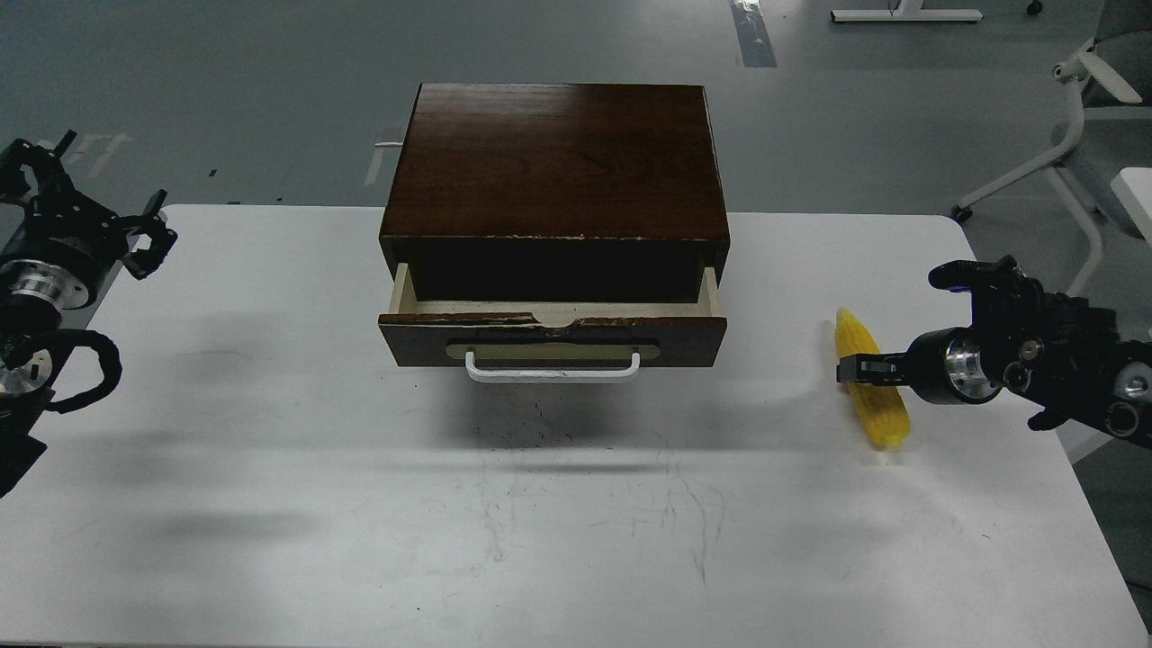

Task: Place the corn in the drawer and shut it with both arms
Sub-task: 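Reach the right gripper to the yellow corn and grasp it, then lift the corn with the right gripper and carry it over the open drawer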

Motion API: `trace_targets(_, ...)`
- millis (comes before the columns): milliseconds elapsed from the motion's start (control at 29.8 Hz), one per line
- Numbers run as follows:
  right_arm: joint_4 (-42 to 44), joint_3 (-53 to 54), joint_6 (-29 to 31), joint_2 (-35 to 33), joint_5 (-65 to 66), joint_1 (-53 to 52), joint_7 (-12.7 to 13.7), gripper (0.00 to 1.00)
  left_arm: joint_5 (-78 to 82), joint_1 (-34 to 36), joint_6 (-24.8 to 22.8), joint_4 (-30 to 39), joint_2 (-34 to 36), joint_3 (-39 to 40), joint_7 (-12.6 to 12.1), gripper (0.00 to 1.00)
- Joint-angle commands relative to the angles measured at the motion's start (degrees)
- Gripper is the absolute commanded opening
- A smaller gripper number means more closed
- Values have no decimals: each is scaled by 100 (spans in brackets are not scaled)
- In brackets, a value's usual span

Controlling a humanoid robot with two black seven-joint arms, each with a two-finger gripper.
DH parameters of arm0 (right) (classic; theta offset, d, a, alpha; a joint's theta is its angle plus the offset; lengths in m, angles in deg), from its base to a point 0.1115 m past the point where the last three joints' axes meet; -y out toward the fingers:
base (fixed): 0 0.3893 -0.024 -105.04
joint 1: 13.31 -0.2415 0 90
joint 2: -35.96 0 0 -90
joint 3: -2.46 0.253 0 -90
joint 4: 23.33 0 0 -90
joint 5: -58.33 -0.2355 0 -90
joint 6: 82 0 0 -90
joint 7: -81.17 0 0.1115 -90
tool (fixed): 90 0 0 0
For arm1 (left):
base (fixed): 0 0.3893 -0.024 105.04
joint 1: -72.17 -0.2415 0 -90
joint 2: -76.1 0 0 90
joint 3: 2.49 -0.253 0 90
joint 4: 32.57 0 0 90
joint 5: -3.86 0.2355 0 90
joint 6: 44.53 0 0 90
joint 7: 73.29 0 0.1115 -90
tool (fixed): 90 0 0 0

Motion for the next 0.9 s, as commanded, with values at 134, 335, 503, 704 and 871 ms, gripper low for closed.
trace_targets(134,0,63,-35,-479,-14,-574,-39,10,0,2,0,-48,40,0,0,98)
trace_targets(335,-500,511,-97,-929,-41,-1812,-373,8,9,2,0,-48,128,-9,-9,98)
trace_targets(503,-1150,494,-88,-877,143,-2867,-374,3,18,2,0,-48,128,-9,-44,98)
trace_targets(704,-1468,503,-88,-229,1564,-3634,-374,3,0,11,0,-48,286,17,-9,98)
trace_targets(871,-1845,503,-97,310,2454,-3731,-400,3,0,11,0,-48,382,17,-9,98)
